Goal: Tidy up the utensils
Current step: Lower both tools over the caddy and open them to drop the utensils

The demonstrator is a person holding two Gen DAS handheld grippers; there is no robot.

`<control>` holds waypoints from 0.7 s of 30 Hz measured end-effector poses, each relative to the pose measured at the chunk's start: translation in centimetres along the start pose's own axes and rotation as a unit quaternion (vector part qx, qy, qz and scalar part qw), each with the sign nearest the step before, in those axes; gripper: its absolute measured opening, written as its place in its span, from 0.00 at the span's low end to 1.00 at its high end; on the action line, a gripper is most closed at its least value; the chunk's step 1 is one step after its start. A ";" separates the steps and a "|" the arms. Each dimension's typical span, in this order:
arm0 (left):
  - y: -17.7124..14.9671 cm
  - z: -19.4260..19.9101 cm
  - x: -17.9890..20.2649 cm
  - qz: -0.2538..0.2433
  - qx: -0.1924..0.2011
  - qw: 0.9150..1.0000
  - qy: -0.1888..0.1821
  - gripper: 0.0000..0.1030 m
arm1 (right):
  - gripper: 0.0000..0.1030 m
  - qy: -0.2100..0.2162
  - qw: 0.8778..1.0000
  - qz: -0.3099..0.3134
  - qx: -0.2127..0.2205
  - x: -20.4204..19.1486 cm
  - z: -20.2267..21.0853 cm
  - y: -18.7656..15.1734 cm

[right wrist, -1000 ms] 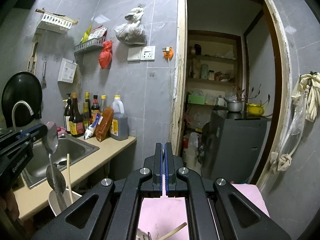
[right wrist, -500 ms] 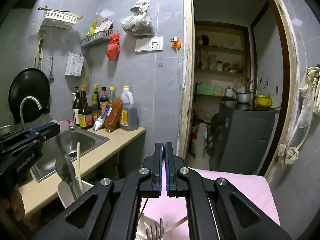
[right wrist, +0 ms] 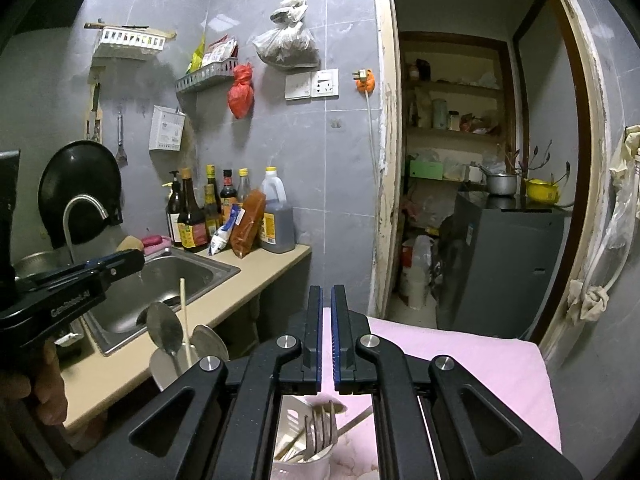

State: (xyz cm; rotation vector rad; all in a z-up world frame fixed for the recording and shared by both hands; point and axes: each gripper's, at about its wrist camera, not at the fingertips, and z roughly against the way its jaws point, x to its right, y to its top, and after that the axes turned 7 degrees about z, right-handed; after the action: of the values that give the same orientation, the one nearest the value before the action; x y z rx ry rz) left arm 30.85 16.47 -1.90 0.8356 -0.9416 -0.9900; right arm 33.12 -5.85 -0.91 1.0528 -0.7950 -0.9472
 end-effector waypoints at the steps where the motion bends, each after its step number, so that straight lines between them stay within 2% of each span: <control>1: 0.1 0.1 0.0 0.004 -0.003 1.000 -0.003 0.04 | 0.04 0.000 1.000 -0.002 0.000 0.1 0.2 0.1; 6: 0.3 0.8 0.8 0.007 -0.015 1.000 -0.017 0.05 | 0.04 -0.009 1.000 -0.016 0.006 1.2 2.0 0.6; 7: 0.4 1.0 1.2 0.007 -0.018 1.000 -0.023 0.08 | 0.09 -0.011 1.000 -0.018 0.007 1.5 2.4 0.7; 8: 0.4 1.2 1.5 0.006 -0.018 0.999 -0.029 0.16 | 0.15 -0.014 1.000 -0.023 0.009 2.0 2.9 0.8; 9: 0.4 1.5 1.8 0.007 -0.017 0.999 -0.034 0.21 | 0.28 -0.016 0.999 -0.029 0.012 2.5 3.4 0.8; 10: 0.4 1.8 2.1 0.009 -0.014 0.999 -0.040 0.30 | 0.34 -0.018 0.999 -0.035 0.018 3.0 4.0 0.8; 11: 0.4 2.2 2.5 0.011 -0.009 0.999 -0.048 0.34 | 0.34 -0.021 0.999 -0.038 0.021 3.5 4.5 0.8; 16: 0.1 3.4 5.1 -0.001 -0.006 0.998 -0.070 0.37 | 0.35 -0.047 0.997 -0.044 0.030 5.9 7.5 0.9; 17: 0.0 3.7 5.8 -0.004 -0.005 0.997 -0.076 0.42 | 0.37 -0.051 0.997 -0.045 0.031 6.3 8.0 0.9; 19: -0.2 4.3 6.9 -0.006 -0.001 0.996 -0.085 0.49 | 0.51 -0.061 0.996 -0.047 0.035 7.4 9.2 0.8; 21: -0.5 4.9 8.0 -0.008 0.003 0.996 -0.092 0.55 | 0.57 -0.072 0.995 -0.050 0.038 8.5 10.4 0.5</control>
State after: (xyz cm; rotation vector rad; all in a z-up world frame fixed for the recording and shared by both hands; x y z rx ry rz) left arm 28.17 8.12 1.52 0.7664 -1.0974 -1.0924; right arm 27.33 -17.16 3.56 1.1080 -0.9095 -1.0944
